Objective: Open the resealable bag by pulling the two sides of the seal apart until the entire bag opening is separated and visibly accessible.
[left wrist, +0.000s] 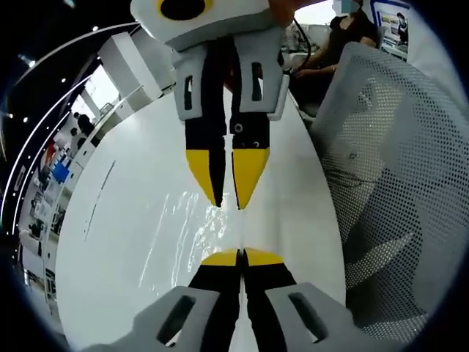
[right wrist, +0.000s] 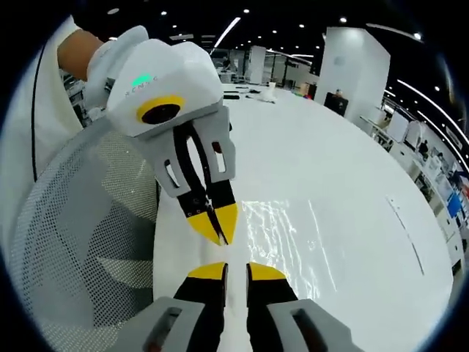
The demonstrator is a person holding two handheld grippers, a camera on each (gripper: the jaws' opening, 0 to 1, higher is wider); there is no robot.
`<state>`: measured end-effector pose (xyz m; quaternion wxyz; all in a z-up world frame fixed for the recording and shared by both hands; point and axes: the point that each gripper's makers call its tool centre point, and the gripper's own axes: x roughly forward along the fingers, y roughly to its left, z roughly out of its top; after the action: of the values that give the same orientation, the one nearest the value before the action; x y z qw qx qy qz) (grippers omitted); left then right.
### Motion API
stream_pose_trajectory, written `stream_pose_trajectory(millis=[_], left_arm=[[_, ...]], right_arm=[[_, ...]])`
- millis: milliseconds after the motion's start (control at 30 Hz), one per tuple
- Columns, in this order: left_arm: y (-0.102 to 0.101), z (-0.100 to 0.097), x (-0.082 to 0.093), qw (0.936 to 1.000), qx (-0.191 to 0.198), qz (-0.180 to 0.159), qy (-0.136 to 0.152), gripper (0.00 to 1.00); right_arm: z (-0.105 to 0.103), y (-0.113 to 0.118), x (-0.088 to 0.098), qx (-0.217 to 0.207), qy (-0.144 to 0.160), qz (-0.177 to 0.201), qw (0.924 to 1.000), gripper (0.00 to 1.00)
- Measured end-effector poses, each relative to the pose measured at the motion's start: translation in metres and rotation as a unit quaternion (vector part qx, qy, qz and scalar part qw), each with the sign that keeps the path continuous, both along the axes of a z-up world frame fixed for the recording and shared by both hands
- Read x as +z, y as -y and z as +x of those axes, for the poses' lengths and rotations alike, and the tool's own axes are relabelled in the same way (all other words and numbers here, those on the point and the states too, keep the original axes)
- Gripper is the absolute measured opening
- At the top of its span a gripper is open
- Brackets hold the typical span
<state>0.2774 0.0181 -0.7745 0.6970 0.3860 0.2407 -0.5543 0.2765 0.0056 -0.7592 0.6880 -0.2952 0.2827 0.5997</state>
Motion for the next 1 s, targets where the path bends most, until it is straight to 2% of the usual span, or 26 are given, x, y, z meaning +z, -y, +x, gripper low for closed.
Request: stream_pose_trajectory(millis=[267,400,633,767,1000], left_arm=[[-0.002,-0.001,-0.002,0.9999,0.011,-0.008,-0.008,0.0],[0.003,-0.006,-0.002,0.9999,-0.008,-0.013,-0.005,0.0],[0.005,-0.003,0.001,0.9997,-0.017,-0.017,0.011,0.0],[0.006,-0.004,0.001,0.9995,-0.018,-0.021,0.011,0.0],[0.008,-0.004,0.001,0.9994,-0.021,-0.026,0.01,0.0]], right_arm=[[-0.006,-0.003,-0.007,0.002,-0.024,-0.002,0.9997,0.05],[-0.007,-0.008,-0.008,-0.002,-0.037,0.002,0.9993,0.05],[-0.01,-0.008,-0.016,-0.007,-0.063,-0.012,0.9979,0.01],[-0.013,-0.007,-0.018,-0.01,-0.075,-0.015,0.997,0.0],[-0.013,-0.006,-0.02,-0.014,-0.079,-0.021,0.9966,0.0]])
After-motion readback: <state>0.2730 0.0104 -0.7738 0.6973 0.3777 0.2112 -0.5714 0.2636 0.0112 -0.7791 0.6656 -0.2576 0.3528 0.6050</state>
